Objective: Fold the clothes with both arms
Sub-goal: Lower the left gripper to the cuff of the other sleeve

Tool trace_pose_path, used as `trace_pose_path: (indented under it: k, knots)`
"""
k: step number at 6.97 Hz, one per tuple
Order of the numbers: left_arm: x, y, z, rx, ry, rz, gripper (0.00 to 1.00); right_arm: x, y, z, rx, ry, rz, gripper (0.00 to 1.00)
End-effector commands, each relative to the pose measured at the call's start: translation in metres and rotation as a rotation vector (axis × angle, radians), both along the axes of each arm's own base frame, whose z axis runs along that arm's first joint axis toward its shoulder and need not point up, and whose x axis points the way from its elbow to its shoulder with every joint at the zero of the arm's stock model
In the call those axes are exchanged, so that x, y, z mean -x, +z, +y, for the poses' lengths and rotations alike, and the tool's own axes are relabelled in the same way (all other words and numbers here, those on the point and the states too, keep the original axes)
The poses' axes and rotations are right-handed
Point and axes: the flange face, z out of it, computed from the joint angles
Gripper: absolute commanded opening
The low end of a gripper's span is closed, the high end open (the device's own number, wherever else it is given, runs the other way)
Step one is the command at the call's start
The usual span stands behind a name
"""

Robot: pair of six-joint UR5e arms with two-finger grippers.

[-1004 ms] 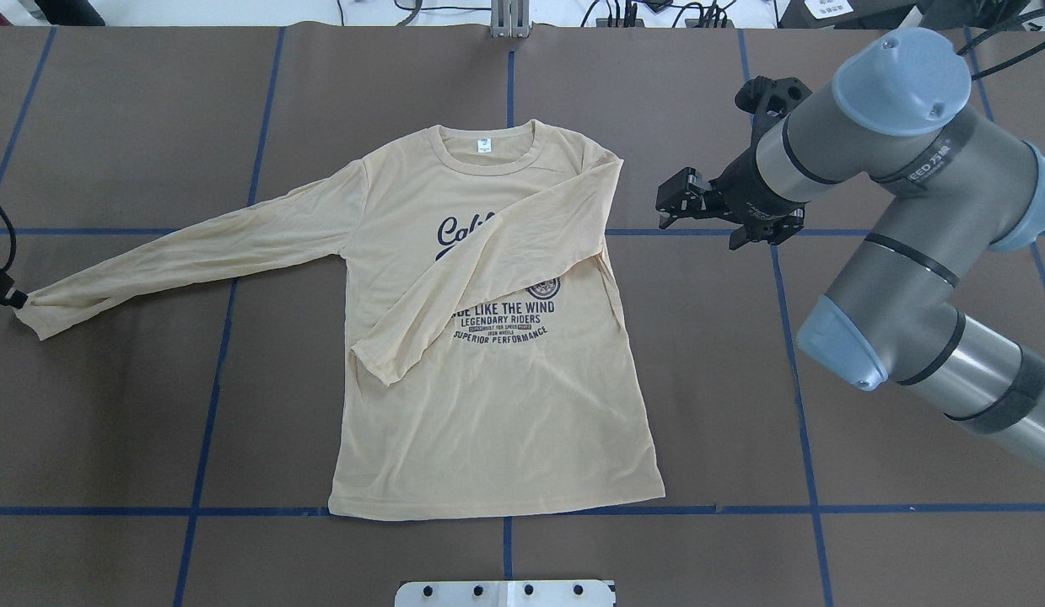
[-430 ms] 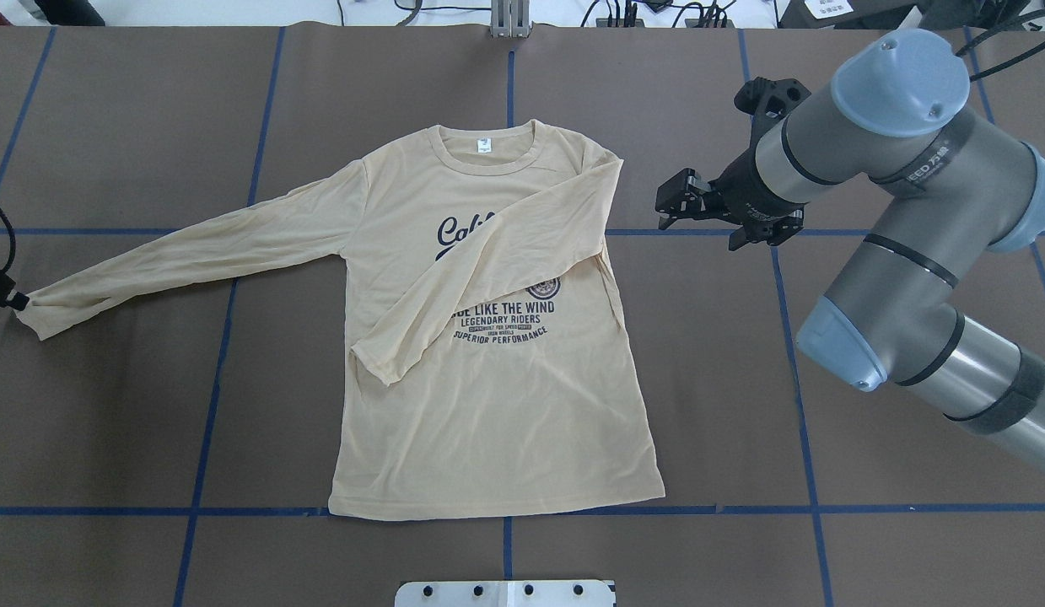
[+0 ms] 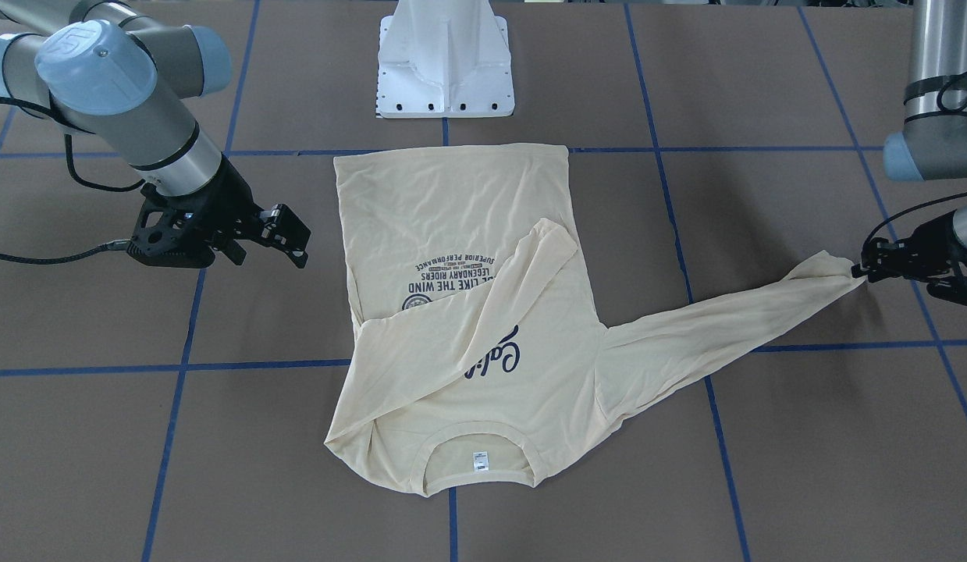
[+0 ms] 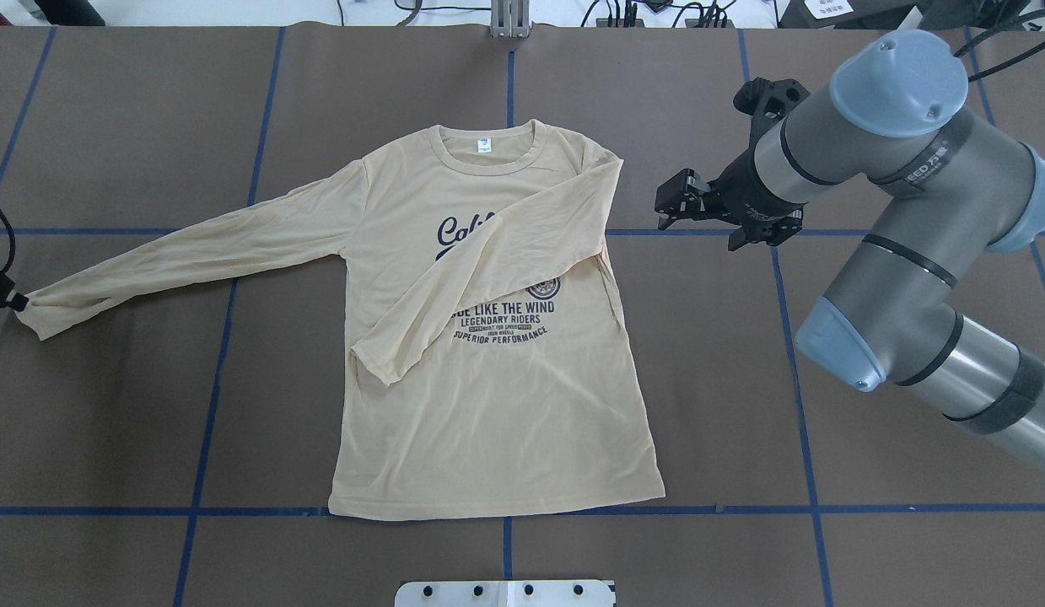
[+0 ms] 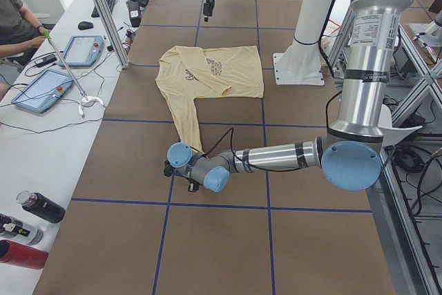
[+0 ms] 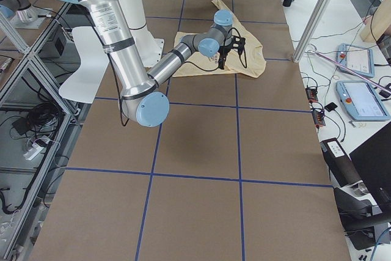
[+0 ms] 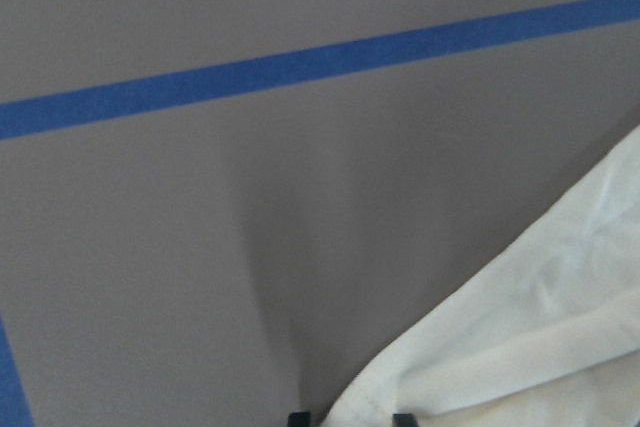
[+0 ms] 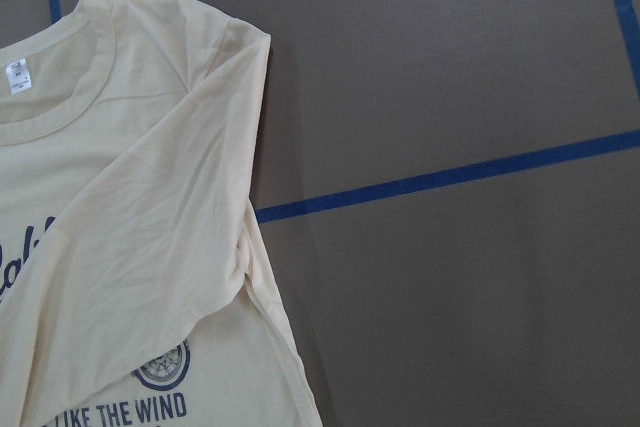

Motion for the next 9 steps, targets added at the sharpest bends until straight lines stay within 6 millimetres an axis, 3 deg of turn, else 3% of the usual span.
trace_pose_path:
  k: [1,7,8,9]
  knots:
    - [-0.0003,0.0003,0.0003,-0.001,0.002,0.001,0.48,-0.0001,-0.0009,0.0004,-0.001,-0.001,-0.001,0.99]
    - [-0.0004,0.0019,0.0,0.004,0.001,-0.001,0.43,-0.001,-0.0025,0.0002,-0.003,0.0,-0.004,0.99]
    - [-0.0004,0.0019,0.0,0.004,0.001,-0.001,0.39,-0.0013,-0.0032,0.0005,-0.004,0.0,-0.005,0.99]
    - [-0.0007,0.0011,-0.0007,0.001,0.002,0.0,0.22,-0.001,-0.0025,0.0002,-0.003,0.0,-0.004,0.99]
